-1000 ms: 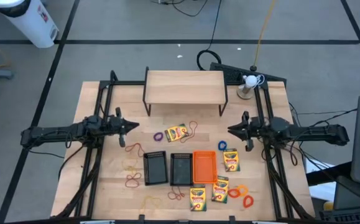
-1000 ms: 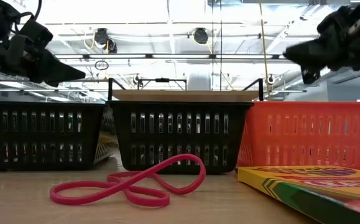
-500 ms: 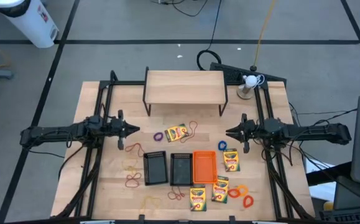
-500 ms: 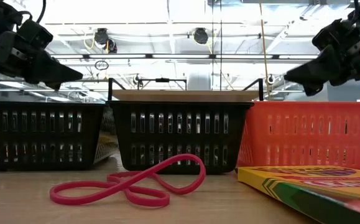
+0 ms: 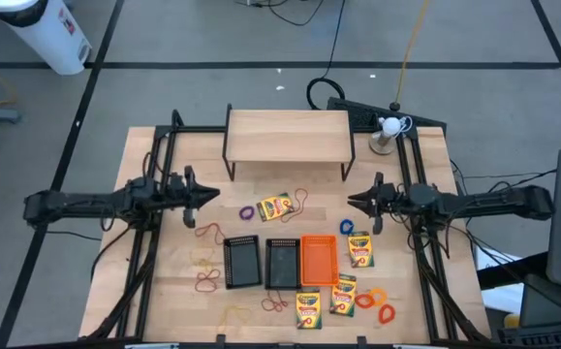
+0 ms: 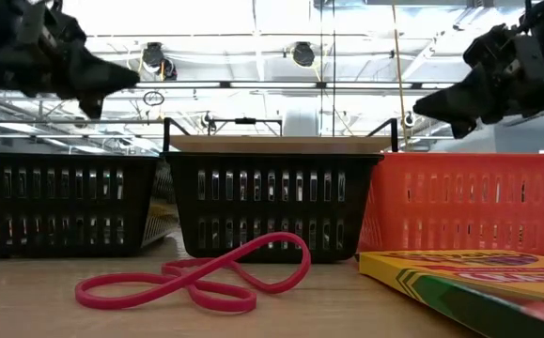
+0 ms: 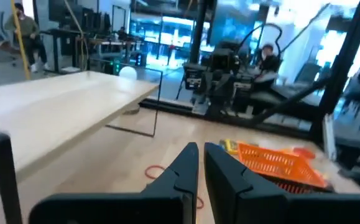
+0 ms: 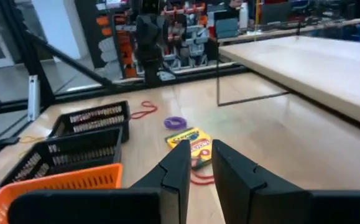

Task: Pick & Place Office Desk Supplies
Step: Put the violet spring keychain into the left black bin

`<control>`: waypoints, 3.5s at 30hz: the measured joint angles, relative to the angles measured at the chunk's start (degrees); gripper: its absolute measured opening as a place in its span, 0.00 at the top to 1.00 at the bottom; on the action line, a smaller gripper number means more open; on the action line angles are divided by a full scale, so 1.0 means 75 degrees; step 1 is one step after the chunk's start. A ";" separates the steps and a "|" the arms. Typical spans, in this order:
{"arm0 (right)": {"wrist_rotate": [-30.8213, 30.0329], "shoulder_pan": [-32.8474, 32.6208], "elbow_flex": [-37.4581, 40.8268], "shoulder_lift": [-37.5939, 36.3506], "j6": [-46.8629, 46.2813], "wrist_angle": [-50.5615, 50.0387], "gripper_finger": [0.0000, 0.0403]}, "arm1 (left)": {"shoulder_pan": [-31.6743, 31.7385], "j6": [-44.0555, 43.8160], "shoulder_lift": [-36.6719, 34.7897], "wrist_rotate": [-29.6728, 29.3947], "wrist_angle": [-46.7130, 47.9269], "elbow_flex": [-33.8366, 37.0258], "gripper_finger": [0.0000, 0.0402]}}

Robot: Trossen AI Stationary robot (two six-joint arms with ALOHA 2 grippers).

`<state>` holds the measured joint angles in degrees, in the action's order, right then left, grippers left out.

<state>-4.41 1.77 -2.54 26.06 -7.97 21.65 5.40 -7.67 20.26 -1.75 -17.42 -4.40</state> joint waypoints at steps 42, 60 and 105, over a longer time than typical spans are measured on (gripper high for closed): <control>-0.0867 -0.0546 0.0075 0.0732 -0.0033 -0.0685 0.85 | -0.0238 -0.3287 0.3273 -0.0703 0.3914 -0.2714 0.93; -0.0808 -0.0546 0.0083 0.0732 0.1124 -0.0419 0.85 | -0.0165 -0.5343 0.6608 0.1587 0.6261 -0.4998 0.93; -0.0847 -0.0546 0.0083 0.0735 0.1154 -0.0581 0.85 | 0.0134 -0.5393 0.6999 0.0055 0.5636 -0.4998 0.63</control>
<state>-10.76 -2.33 -1.91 31.57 0.69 17.30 6.40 -48.12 72.75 -1.33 24.85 -41.89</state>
